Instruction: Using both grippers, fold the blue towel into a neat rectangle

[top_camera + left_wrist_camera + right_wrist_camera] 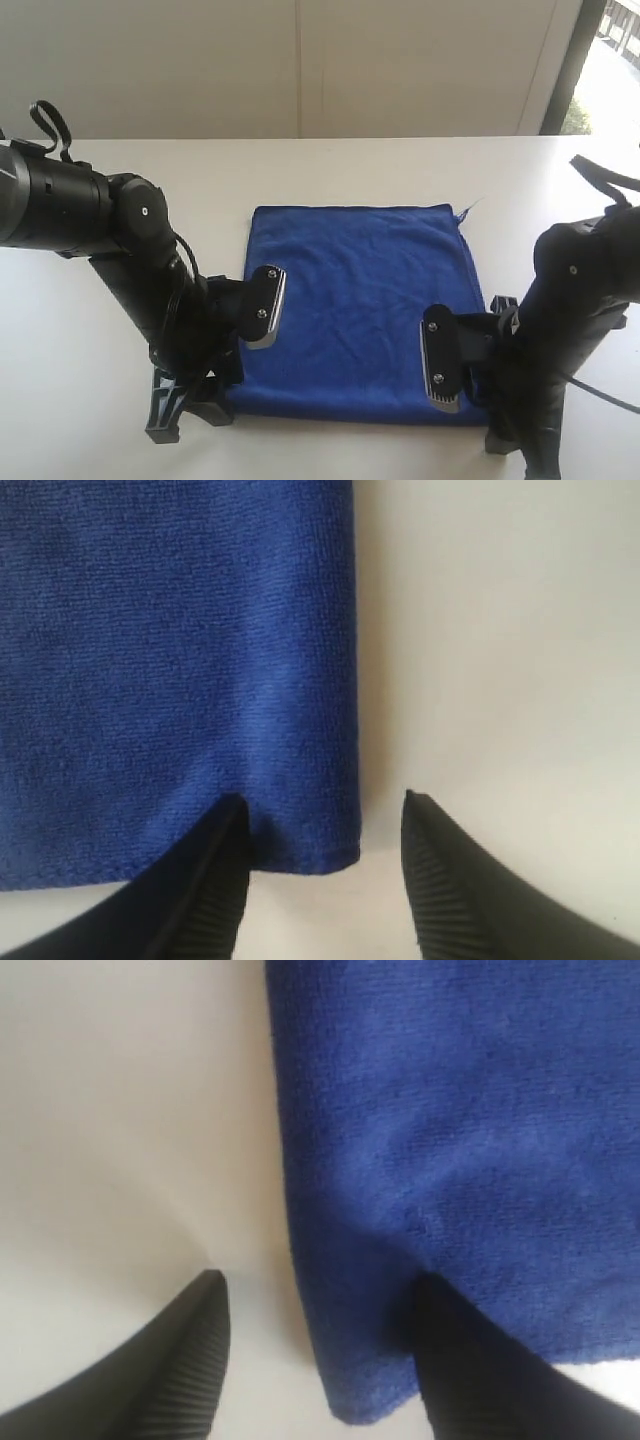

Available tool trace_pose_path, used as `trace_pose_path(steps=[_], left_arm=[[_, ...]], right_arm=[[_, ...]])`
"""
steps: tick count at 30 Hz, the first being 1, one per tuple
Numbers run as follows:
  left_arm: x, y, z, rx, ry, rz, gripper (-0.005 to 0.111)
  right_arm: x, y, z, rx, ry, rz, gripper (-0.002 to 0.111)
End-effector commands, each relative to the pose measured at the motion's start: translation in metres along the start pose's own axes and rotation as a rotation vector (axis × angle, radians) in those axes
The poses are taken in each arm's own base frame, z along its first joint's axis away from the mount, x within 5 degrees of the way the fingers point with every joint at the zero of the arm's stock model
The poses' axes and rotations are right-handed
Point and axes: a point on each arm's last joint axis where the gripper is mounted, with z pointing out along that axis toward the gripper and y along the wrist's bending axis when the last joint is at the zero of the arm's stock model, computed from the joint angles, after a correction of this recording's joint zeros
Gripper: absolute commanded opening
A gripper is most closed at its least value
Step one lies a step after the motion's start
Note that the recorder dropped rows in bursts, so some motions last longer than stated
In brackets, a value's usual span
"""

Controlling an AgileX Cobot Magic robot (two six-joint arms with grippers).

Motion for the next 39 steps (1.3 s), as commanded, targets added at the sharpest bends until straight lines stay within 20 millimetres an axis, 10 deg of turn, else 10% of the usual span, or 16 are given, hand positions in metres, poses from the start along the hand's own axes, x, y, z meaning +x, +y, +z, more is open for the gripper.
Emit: trace_pose_path(steps=[1,6,12,24,39], left_arm=[[0.0,-0.005,0.006,0.044,0.004,-0.017,0.052],[0.003,-0.005,0.013,0.065,0.016,-0.022,0.047],[0.003,-0.011,0.012,0.13,0.026,-0.021,0.0],[-0.002,-0.029,-0.028,0.187,0.044,-0.057,0.0],[-0.009,-0.001,-0.04,-0.183,-0.027,-0.023,0.0]], right_arm=[[0.002,-0.001,0.012,-0.024,0.013,-0.006,0.052],[0.003,0.0,0.018,-0.048,0.028,-0.008,0.027],[0.004,0.004,0.016,-0.086,0.044,-0.009,0.005],[0.007,0.024,-0.036,-0.122,0.013,0.021,0.003],[-0.002,-0.011,-0.049,0.293,-0.118,0.108,0.003]])
